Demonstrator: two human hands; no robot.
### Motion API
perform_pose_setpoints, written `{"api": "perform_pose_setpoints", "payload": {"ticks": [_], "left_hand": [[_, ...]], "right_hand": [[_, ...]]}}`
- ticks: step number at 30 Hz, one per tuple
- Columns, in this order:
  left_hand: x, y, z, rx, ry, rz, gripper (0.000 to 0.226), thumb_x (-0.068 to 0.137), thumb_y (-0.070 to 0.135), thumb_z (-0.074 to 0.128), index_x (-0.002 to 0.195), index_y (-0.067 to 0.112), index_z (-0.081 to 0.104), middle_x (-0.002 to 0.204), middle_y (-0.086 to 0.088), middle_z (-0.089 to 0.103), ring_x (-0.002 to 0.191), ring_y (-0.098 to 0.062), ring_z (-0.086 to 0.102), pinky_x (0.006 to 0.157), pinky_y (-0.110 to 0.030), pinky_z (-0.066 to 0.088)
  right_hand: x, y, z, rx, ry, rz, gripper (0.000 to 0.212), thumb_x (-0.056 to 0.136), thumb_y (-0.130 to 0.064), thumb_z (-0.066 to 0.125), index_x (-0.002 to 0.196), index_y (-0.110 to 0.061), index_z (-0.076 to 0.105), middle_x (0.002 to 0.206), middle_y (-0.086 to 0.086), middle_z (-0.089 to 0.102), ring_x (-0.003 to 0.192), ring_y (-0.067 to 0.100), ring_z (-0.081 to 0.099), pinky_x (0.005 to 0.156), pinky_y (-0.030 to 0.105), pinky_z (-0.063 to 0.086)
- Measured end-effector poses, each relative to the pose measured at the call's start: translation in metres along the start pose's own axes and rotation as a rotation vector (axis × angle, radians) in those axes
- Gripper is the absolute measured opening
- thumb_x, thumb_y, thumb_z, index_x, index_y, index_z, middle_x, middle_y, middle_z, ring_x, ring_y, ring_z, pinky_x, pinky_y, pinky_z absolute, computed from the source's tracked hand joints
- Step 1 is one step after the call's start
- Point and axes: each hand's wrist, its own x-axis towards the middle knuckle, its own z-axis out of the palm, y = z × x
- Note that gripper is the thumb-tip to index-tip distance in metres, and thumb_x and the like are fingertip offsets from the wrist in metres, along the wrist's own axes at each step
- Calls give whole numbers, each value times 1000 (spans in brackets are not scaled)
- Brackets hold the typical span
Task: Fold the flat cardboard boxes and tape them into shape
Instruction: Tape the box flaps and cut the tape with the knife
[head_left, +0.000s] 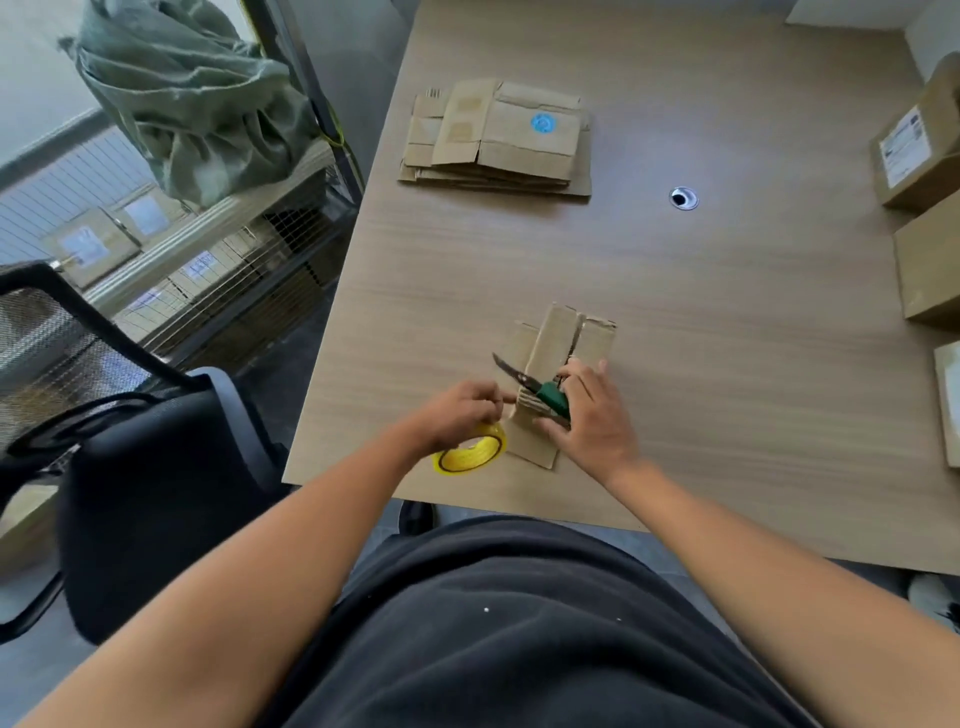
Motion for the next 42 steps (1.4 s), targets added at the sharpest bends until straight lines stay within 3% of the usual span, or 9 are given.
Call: {"api": "perform_pose_setpoints", "payload": {"ticks": [7,13,17,23,31,35,38,40,42], "left_hand": [[-14,8,36,-85,113,-59,29,86,-12,43,73,11,56,130,-12,61,130,-24,51,101,-31,40],[-42,55,29,-79,243,105,16,69,14,46,75,13,61,108,-4,63,111,11,53,86,-8,37],[-41,95,37,46,214,181,19,75,16,48,83,20,65,125,-5,56,119,-5,51,93,-12,36],[-30,115,60,224,192,212,32,93,2,56,88,31,69,123,2,56,117,-8,52,101,-29,41],[-29,114,75,307,247,305,18,94,9,66,102,19,78,97,9,59,66,16,51,62,-6,35],[-30,112,70,221,153,248,26,100,19,60,119,34,71,83,18,63,63,0,52,61,-20,46],[-28,111,68,77,38,204,43,102,31,57,141,49,50,103,-4,73,94,-27,69,87,-43,56],[-25,110,69,22,2,214,50,101,33,58,147,45,41,96,-20,72,92,-35,70,87,-46,56],[-24,108,68,-81,-7,246,40,99,36,60,137,31,50,86,-14,74,77,-27,72,74,-41,58]], "right_hand": [[8,36,-29,209,-74,-231,48,72,-28,91,95,-1,58,122,19,57,116,36,56,113,50,38],[-4,20,-67,844,-35,202,30,90,-25,77,88,-11,50,77,-3,51,69,11,48,67,29,45],[-17,3,-89,1360,-218,370,26,83,-32,81,94,-17,63,70,-7,56,60,9,51,56,30,48],[-30,4,-103,1209,-112,424,28,84,-27,83,94,-6,69,72,-2,63,64,5,58,57,17,44],[-27,5,-115,1087,-108,392,17,92,-24,75,82,-14,66,66,-8,52,63,7,46,59,26,36],[-19,9,-117,1115,-54,469,20,93,-16,72,76,-20,63,59,-16,51,56,1,45,57,19,38],[-13,13,-121,1230,36,523,17,92,-10,73,78,-15,65,64,-9,54,59,4,49,58,18,43],[-7,16,-124,1249,85,555,19,92,-9,73,76,-15,65,66,-3,56,59,8,50,56,20,44],[-1,17,-124,1246,154,570,23,90,-6,73,72,-16,64,62,-2,57,55,9,50,53,20,42]]}}
